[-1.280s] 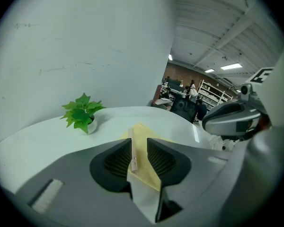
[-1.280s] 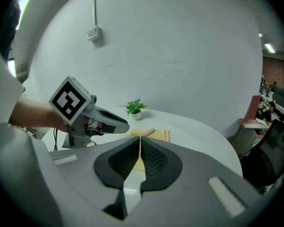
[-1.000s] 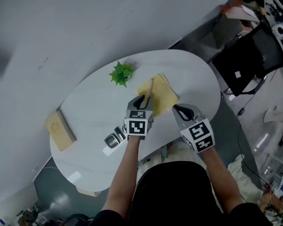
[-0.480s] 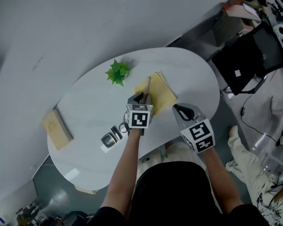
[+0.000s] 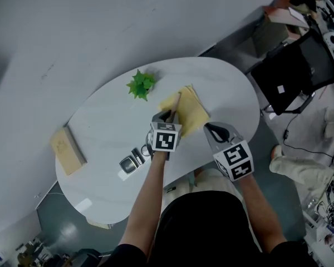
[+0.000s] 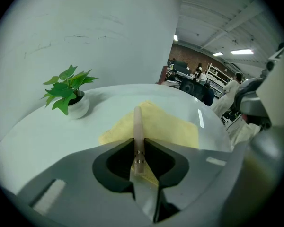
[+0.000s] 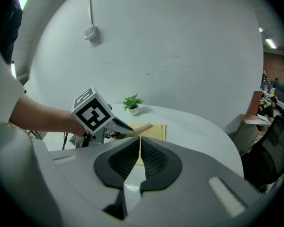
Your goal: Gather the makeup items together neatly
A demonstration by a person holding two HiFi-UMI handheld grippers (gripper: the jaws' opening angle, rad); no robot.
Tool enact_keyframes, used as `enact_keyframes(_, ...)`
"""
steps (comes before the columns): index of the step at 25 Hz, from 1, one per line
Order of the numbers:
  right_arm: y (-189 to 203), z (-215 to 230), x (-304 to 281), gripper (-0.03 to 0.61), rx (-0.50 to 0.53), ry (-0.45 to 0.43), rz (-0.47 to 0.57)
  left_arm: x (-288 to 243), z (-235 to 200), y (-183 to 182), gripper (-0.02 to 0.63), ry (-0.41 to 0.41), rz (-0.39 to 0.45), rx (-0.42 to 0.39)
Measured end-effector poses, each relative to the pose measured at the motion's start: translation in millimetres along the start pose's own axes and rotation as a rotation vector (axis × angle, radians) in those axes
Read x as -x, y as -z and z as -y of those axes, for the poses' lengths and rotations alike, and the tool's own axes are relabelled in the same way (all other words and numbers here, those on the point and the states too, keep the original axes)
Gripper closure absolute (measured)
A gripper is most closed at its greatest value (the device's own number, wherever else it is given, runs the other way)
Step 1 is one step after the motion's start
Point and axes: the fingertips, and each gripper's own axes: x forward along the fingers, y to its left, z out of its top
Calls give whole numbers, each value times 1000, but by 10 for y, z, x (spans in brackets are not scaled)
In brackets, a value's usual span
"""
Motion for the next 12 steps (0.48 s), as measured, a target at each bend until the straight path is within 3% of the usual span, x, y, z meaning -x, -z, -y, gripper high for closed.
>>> enact_keyframes(12, -206, -338, -68, 560, 71, -51, 32, 505, -39, -42, 551, -6, 78, 43)
